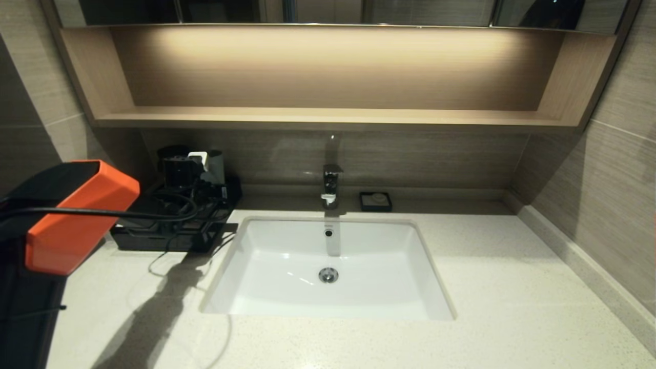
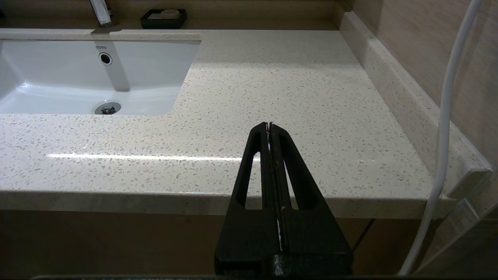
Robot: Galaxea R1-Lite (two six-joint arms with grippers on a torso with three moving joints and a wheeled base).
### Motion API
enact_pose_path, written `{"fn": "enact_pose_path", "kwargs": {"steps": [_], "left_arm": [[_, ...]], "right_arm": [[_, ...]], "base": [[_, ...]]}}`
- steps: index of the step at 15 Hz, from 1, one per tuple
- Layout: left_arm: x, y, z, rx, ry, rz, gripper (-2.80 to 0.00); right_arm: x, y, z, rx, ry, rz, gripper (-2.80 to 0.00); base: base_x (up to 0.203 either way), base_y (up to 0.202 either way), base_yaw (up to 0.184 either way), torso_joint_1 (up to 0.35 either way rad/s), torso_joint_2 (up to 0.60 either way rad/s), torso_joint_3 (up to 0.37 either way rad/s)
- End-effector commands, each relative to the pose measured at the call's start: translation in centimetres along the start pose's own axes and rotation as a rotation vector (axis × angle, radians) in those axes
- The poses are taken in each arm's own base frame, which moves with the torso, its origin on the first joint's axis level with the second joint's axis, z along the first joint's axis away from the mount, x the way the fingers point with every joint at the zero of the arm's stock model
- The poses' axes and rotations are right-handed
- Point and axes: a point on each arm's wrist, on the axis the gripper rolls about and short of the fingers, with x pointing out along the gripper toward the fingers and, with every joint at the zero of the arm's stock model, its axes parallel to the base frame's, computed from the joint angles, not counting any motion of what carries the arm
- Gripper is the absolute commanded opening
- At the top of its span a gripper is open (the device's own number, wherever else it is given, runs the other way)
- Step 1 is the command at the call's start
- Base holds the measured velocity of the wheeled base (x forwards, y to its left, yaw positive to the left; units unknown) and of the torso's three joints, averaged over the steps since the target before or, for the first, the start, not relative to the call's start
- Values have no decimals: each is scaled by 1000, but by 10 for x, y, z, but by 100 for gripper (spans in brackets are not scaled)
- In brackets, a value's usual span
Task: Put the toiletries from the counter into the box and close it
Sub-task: Place the cup on the storage box
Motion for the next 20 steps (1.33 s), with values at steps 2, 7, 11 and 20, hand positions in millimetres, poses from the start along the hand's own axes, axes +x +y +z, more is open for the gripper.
{"fn": "enact_pose_path", "kwargs": {"steps": [2,7,11,20], "left_arm": [[2,1,2,-1,-11,2,-280],[-10,0,8,-3,-10,2,-280],[-21,1,3,0,24,4,-280],[-13,17,-6,-8,53,38,-280]], "right_arm": [[0,0,0,0,-2,0,-280],[0,0,0,0,-1,0,-280],[0,0,0,0,-2,0,-280],[0,0,0,0,-1,0,-280]], "base": [[0,0,0,0,0,0],[0,0,0,0,0,0],[0,0,0,0,0,0],[0,0,0,0,0,0]]}}
